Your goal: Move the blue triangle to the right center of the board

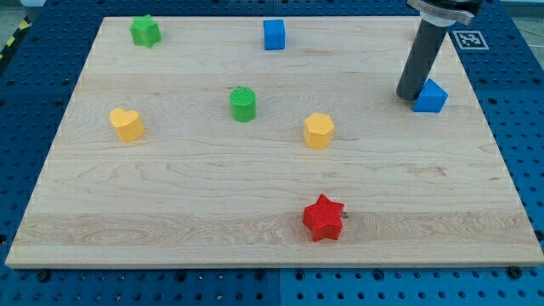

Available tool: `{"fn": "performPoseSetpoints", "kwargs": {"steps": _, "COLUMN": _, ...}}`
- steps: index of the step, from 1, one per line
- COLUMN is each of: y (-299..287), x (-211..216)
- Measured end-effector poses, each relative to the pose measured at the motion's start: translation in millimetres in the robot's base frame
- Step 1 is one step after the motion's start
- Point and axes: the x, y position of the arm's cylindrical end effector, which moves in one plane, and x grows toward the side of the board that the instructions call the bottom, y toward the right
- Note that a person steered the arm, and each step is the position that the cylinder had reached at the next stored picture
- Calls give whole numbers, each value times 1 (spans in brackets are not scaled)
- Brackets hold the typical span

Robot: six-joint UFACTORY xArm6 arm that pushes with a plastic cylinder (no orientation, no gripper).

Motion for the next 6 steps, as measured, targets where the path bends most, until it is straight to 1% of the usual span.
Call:
{"fn": "performPoseSetpoints", "kwargs": {"steps": 2, "y": 26, "x": 0}}
{"fn": "performPoseSetpoints", "kwargs": {"steps": 6, "y": 30, "x": 5}}
